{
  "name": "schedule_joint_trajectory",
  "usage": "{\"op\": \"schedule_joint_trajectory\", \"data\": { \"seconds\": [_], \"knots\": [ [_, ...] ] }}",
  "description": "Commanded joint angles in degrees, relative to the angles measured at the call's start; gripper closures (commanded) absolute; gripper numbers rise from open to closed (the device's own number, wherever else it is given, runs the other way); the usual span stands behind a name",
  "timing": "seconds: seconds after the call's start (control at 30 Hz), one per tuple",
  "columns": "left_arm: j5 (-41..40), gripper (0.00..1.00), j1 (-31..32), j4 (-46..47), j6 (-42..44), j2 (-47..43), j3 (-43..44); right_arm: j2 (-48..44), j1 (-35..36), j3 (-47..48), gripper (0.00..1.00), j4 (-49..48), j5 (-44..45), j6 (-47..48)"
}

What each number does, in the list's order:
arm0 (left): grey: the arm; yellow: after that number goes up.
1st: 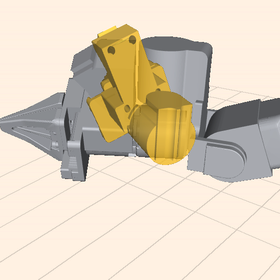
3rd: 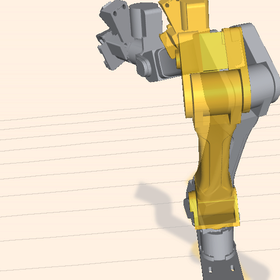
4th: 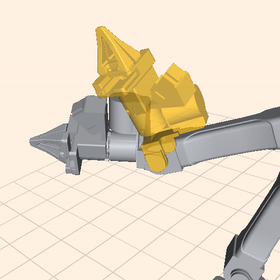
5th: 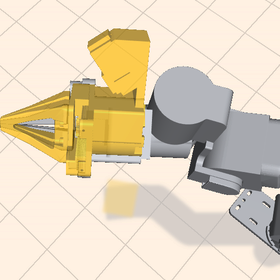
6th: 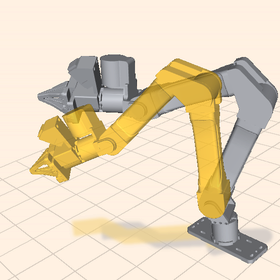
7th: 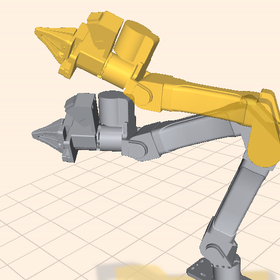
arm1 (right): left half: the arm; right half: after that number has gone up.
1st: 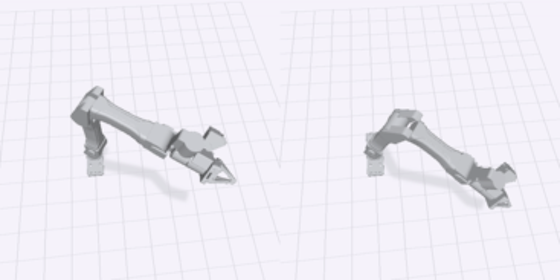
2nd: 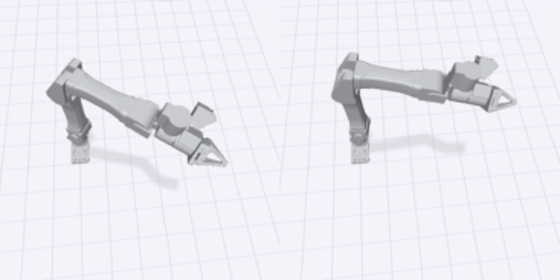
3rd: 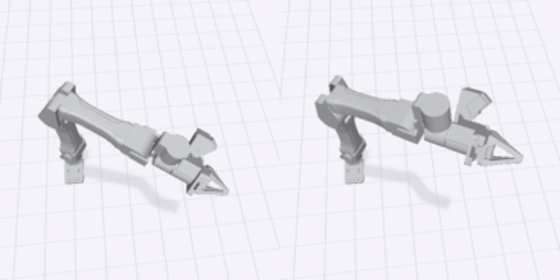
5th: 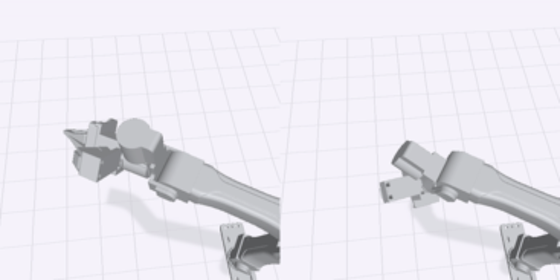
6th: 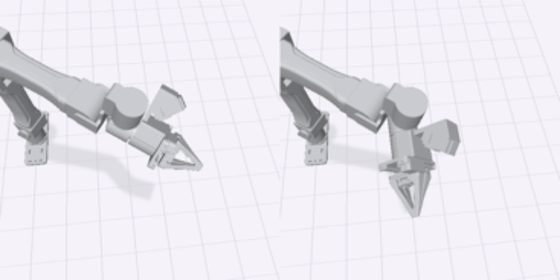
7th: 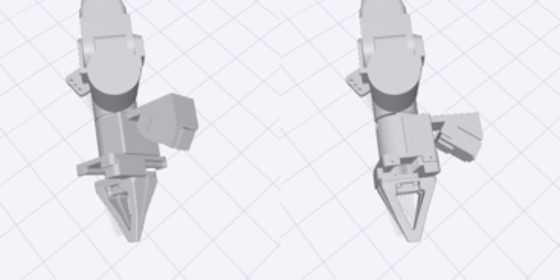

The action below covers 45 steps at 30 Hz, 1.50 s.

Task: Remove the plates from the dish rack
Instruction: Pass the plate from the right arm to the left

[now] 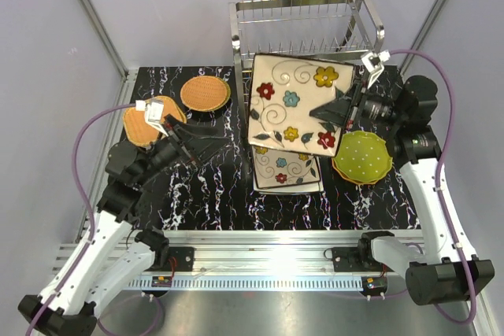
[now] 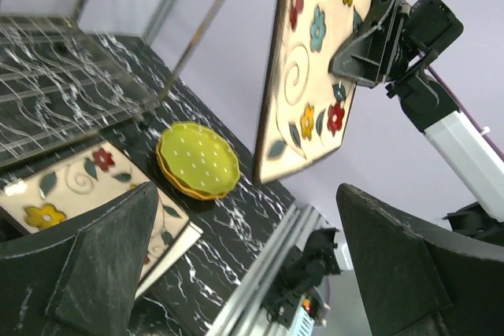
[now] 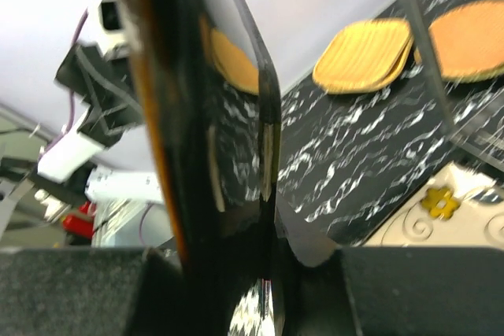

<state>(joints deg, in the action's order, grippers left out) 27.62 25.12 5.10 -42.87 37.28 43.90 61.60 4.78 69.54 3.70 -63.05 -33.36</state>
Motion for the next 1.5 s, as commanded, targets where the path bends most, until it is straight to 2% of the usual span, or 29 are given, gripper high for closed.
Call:
{"op": "schedule_joint_trajectory", "data": {
  "seconds": [0.0,0.23,0.4,0.53,0.73,0.83,0.93,0.97,1.03,1.07,1.1,1.13,1.17,1.2,1.23,1.27,1.3,1.47],
  "knots": [
    [8.1,0.01,-1.0,10.0,-5.7,2.6,-1.9,-3.7,0.2,-1.2,1.00,-9.2,-4.7,0.3],
    [11.5,0.05,-0.9,14.0,-8.7,9.3,-1.8,-3.5,4.3,-5.9,1.00,-8.4,-4.6,1.3],
    [13.7,0.15,-0.8,14.4,-9.5,14.9,-0.3,-1.9,9.7,-7.5,1.00,-9.7,-2.4,1.7],
    [15.4,0.25,-0.8,15.5,-10.8,17.9,0.4,0.0,11.0,-7.4,1.00,-10.7,-1.9,1.7],
    [15.5,0.30,0.4,15.6,-10.6,19.1,0.9,3.7,12.6,-7.8,1.00,-12.2,-0.9,1.1],
    [15.8,0.37,1.2,15.2,-10.3,19.7,0.7,5.1,13.2,-7.9,1.00,-13.5,-0.6,0.7],
    [16.1,0.57,1.8,14.8,-10.4,20.0,0.3,5.8,13.6,-8.0,1.00,-14.1,-0.1,0.7],
    [16.1,0.72,1.8,14.8,-10.4,20.1,0.2,5.9,13.6,-8.1,1.00,-13.9,0.1,1.0],
    [16.1,0.93,1.9,14.8,-10.3,20.1,-0.1,6.0,13.8,-8.7,1.00,-13.5,0.4,1.5],
    [15.6,1.00,1.8,14.4,-10.0,19.8,-0.3,5.8,13.7,-8.9,1.00,-12.9,0.8,1.9],
    [15.3,1.00,1.9,13.5,-9.7,19.6,-0.4,5.7,13.7,-9.1,1.00,-12.5,1.1,2.1],
    [15.1,1.00,1.8,13.4,-9.6,19.3,-0.6,5.5,13.7,-9.5,0.97,-12.1,1.5,2.3],
    [14.1,1.00,1.6,13.1,-9.6,18.6,-1.1,5.4,13.7,-9.6,0.89,-10.7,2.0,3.5],
    [13.6,1.00,1.5,12.7,-9.4,18.3,-1.5,5.3,13.6,-9.7,0.64,-9.5,2.4,4.5],
    [13.3,1.00,1.2,12.7,-9.6,17.9,-2.0,4.9,13.6,-9.8,0.53,-8.0,2.8,5.8],
    [13.3,1.00,1.0,12.8,-9.9,17.5,-2.9,4.7,13.6,-9.8,0.37,-5.2,3.6,8.6],
    [13.4,1.00,0.7,13.3,-10.4,17.1,-3.6,4.5,13.5,-9.9,0.01,-4.1,4.0,10.2],
    [13.7,1.00,-0.3,15.2,-12.1,15.3,-7.5,2.6,13.0,-9.9,0.00,8.0,12.3,22.5]
  ]
}}
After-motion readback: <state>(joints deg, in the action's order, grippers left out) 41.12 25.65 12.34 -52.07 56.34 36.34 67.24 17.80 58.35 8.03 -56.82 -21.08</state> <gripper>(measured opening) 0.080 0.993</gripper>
